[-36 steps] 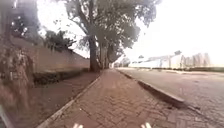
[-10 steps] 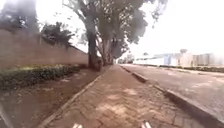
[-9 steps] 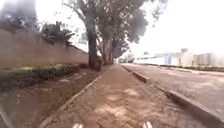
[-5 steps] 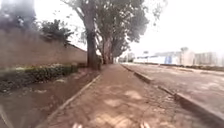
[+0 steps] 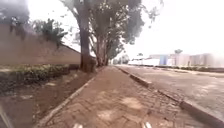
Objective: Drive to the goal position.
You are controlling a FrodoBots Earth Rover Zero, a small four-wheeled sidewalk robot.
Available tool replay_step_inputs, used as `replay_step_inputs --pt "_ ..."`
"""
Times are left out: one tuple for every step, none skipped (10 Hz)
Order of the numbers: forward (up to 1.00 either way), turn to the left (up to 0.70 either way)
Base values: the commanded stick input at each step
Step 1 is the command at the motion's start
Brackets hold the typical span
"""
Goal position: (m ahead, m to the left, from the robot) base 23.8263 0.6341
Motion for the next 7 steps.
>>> replay_step_inputs --pt "0.70 0.00" --pt "0.70 0.00" --pt "0.70 0.00" --pt "0.70 0.00" --pt "0.70 0.00" --pt "0.70 0.00" --pt "0.70 0.00"
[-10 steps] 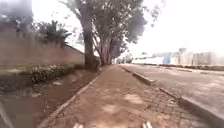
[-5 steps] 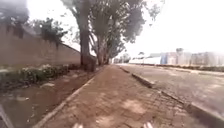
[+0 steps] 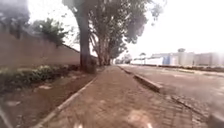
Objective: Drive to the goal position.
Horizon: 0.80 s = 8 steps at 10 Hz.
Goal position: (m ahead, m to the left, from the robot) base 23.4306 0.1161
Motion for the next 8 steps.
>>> replay_step_inputs --pt "0.70 0.00" --pt "0.70 0.00" --pt "0.70 0.00" --pt "0.70 0.00" --pt "0.70 0.00" --pt "0.70 0.00" --pt "0.70 0.00" --pt "0.70 0.00"
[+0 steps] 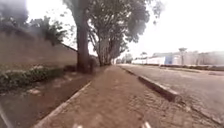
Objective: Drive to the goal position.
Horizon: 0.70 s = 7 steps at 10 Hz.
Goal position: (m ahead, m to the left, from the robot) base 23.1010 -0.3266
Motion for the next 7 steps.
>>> replay_step_inputs --pt "0.70 0.00" --pt "0.70 0.00" --pt "0.70 0.00" --pt "0.70 0.00" --pt "0.70 0.00" --pt "0.70 0.00" --pt "0.70 0.00"
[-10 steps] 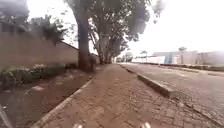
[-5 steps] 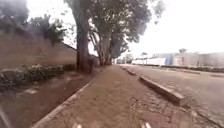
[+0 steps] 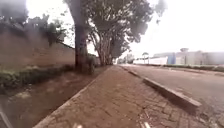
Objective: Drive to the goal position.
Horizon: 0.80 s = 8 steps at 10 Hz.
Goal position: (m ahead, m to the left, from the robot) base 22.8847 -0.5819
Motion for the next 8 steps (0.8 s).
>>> replay_step_inputs --pt "0.70 0.00" --pt "0.70 0.00" --pt "0.70 0.00" --pt "0.70 0.00" --pt "0.70 0.00" --pt "0.70 0.00" --pt "0.70 0.00" --pt "0.70 0.00"
